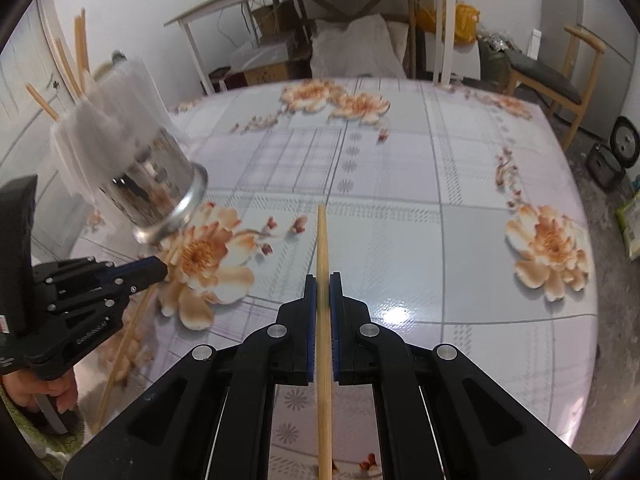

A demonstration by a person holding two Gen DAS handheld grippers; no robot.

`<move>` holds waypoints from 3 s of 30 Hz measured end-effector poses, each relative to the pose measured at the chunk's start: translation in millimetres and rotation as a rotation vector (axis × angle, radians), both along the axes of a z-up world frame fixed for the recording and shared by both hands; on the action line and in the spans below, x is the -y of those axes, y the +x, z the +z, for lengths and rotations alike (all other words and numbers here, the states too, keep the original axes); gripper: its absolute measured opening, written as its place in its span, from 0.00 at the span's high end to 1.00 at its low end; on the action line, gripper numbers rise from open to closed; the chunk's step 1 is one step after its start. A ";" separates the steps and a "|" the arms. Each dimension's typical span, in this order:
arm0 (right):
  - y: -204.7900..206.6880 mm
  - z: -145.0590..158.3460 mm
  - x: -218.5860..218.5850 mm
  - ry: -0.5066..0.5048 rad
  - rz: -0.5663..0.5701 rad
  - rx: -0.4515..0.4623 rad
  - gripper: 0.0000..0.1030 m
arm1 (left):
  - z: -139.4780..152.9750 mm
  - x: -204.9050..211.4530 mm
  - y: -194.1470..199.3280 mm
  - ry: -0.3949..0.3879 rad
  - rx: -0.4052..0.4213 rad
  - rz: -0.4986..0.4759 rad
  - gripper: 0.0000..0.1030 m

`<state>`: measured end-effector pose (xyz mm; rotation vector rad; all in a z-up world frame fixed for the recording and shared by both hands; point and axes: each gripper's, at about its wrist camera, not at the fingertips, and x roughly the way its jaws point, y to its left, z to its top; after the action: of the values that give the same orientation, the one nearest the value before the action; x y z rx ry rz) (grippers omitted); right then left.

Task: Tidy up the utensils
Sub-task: 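Raise both held chopsticks with both tools up above the holder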

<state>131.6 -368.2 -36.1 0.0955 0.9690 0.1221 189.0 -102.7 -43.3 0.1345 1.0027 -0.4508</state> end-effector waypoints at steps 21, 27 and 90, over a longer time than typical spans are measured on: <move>-54.3 96.2 6.3 0.114 -0.025 0.238 0.96 | 108.4 -59.3 -55.8 -0.234 0.188 -0.007 0.94; -62.6 102.1 4.7 0.129 -0.024 0.249 0.96 | 94.4 -56.0 -54.7 -0.235 0.113 -0.061 0.94; -77.0 134.4 0.2 0.191 -0.013 0.357 0.96 | 258.5 -135.7 -60.0 -0.464 0.559 0.018 0.95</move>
<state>54.6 -368.4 98.3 0.2467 0.5990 0.2123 129.0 33.0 215.2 -0.1613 0.3357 -0.5782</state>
